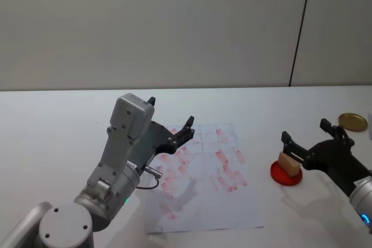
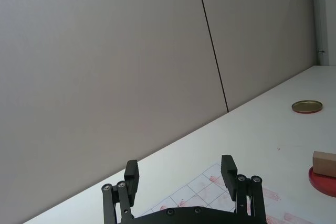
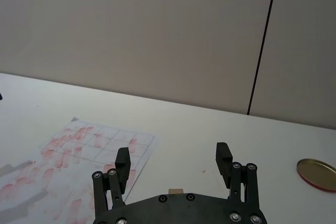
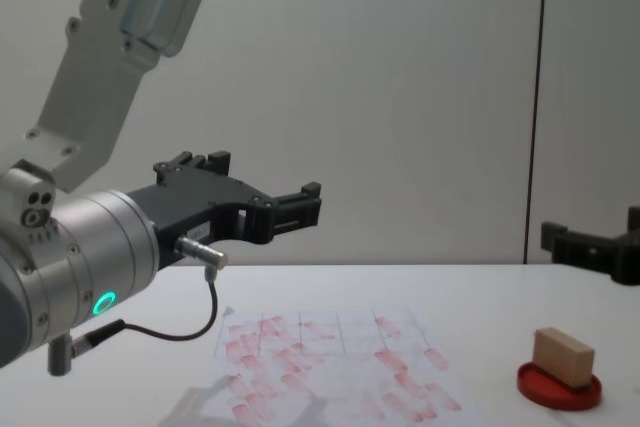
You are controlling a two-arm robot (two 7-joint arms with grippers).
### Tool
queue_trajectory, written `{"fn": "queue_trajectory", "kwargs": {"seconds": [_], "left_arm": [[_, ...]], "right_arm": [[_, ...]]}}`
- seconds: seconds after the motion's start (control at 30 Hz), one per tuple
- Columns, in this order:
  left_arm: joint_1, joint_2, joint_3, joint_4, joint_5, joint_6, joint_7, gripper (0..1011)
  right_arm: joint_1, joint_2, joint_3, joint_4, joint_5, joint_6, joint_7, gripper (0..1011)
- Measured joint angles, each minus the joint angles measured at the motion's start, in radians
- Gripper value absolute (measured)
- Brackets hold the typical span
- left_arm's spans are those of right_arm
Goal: Use the one hand to pick up the stamp and affix it onto the A4 paper.
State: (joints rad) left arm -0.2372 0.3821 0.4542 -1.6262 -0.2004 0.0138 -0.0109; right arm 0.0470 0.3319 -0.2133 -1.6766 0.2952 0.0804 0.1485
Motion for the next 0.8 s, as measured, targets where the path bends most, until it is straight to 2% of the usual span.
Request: {"fn": "queue_trajectory", "kwargs": {"seconds": [0.3, 0.8], "left_arm": [[0.0, 0.0, 0.0, 0.0, 0.0, 0.0, 0.0, 993], [0.0, 0.0, 0.0, 0.0, 0.0, 0.0, 0.0, 993]], "right_arm": [[0.03, -0.003, 0.002, 0.062, 0.002, 0.047, 0.05, 1001], [0.06, -0.019, -0.006, 0.143, 0.0, 0.084, 0.082, 1001]]}}
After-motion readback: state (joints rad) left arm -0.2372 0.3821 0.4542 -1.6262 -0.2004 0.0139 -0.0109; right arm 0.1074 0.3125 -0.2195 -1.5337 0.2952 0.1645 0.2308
